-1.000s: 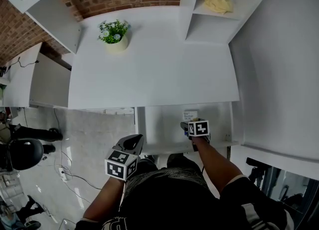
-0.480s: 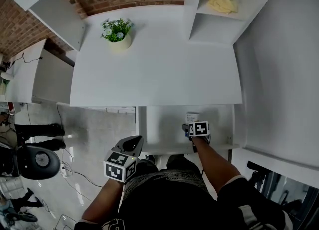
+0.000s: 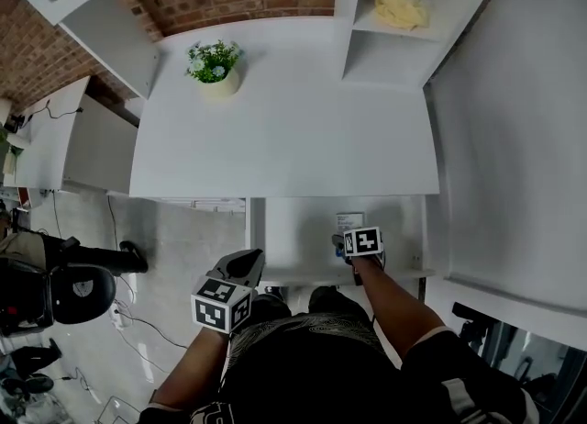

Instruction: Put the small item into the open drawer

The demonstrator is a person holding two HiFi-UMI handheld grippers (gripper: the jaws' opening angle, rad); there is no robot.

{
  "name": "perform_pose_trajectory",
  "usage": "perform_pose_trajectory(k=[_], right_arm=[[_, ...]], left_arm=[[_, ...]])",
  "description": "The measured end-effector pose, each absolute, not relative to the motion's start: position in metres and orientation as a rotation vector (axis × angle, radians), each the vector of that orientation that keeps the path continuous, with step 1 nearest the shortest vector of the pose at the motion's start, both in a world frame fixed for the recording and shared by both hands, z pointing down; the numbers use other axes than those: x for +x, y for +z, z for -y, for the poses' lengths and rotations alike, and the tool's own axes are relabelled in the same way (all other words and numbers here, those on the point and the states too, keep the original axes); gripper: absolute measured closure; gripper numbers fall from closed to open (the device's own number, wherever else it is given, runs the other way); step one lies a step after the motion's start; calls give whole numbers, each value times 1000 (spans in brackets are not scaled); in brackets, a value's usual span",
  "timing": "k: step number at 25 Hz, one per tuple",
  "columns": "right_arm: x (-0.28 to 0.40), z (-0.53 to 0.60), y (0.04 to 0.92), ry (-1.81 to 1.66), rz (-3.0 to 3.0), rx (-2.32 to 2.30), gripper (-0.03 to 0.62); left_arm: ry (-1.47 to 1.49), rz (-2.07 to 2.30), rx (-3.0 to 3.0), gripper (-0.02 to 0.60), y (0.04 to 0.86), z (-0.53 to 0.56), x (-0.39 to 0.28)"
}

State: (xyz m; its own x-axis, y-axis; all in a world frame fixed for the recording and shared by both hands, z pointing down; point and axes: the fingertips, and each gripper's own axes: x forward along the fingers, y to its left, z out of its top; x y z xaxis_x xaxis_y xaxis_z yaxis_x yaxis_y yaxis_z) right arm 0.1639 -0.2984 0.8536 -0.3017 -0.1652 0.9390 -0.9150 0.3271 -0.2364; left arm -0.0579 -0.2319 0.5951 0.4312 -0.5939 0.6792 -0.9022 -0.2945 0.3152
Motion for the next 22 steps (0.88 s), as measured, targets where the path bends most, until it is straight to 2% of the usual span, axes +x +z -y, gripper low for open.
perform_pose_trajectory(k=[10, 11, 13, 17, 22], right_arm=[[142, 300, 748, 937, 2088, 820, 167], [141, 300, 734, 915, 2129, 818, 216], [142, 301, 705, 869, 2211, 834, 375], [137, 293, 656, 899, 2399, 801, 584], [122, 267, 606, 866, 2555, 692, 589]], left_arm=[[505, 1314, 2055, 566, 577, 241, -23], [498, 1319, 2060, 566, 577, 241, -19], [482, 1329, 2063, 566, 577, 242, -12], [449, 1333, 2081, 566, 574, 238, 0], [433, 1294, 2130, 566, 564, 230, 9]])
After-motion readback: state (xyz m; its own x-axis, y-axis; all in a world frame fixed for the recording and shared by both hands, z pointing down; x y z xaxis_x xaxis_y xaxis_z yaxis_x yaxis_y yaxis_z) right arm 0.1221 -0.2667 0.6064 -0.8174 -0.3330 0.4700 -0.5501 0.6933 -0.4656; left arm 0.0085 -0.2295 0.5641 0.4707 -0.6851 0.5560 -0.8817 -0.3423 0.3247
